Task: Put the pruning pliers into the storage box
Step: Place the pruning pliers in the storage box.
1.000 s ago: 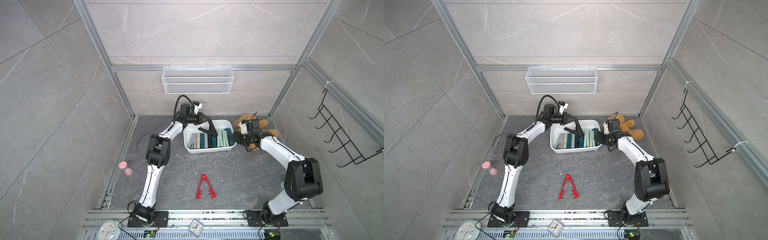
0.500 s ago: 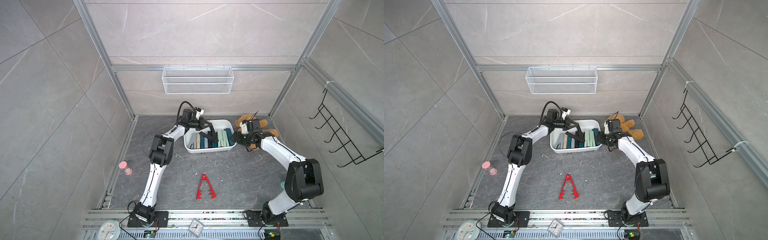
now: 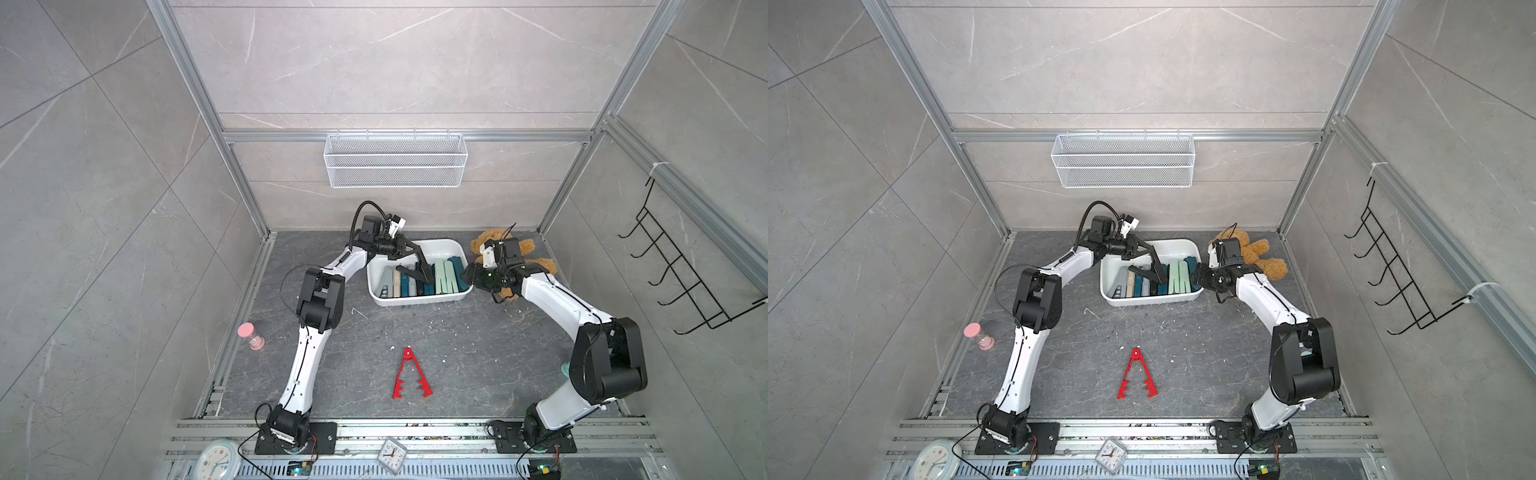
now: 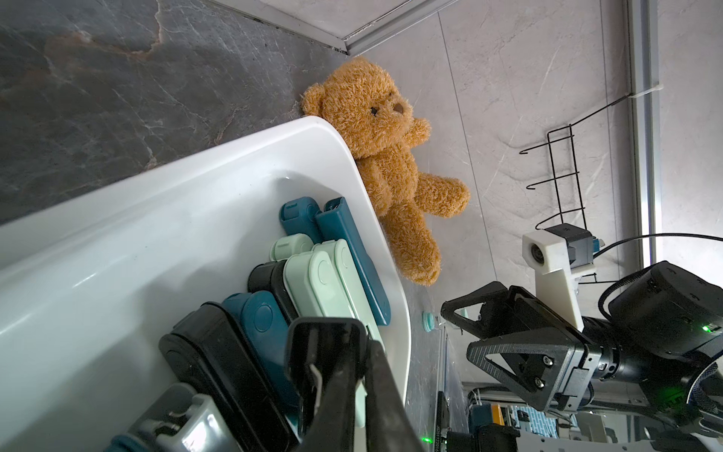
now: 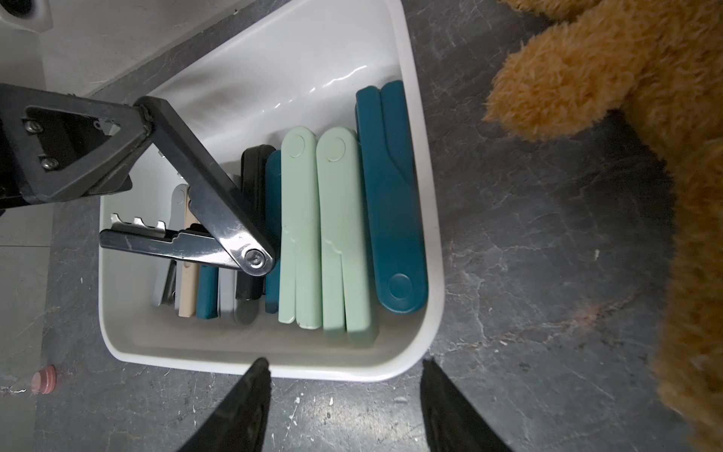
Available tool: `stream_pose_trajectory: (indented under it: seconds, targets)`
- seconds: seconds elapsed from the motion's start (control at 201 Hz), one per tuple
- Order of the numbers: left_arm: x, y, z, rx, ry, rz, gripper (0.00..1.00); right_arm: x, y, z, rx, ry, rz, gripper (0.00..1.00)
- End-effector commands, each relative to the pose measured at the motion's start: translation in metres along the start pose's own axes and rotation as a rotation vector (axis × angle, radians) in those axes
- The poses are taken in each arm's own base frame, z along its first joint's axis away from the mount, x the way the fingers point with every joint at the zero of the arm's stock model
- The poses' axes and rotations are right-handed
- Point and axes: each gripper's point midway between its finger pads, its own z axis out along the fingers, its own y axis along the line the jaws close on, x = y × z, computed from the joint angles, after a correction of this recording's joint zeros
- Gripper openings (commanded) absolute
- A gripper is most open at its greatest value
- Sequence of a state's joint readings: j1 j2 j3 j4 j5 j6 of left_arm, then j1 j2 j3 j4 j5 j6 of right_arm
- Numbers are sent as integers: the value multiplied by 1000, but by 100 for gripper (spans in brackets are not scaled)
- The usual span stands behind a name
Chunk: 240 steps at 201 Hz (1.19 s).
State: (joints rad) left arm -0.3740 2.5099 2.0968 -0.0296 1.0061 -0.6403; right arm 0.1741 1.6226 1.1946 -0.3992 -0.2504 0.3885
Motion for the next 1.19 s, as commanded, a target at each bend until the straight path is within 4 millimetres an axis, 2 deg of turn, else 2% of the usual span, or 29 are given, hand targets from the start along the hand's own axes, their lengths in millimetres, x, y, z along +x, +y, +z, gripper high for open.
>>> stream_pose_trajectory:
  seconds: [0.0,0.174,0.458,0.821,1.19]
  targets:
    - [-4,-12,-4,30,15,49,10,4,-2,-4,10,12,2,62]
    - [-5,-3,-2,-2,13,22,16,6,-3,-3,12,18,-1,62]
    - [-11,-4,0,-6,0,6,22,14,-8,-6,26,28,-11,62]
    - [-10,5,3,-46,-3,-43,38,33,-14,-8,36,60,-6,62]
    - [-10,8,5,-83,-4,-59,45,47,-17,-11,36,82,3,62]
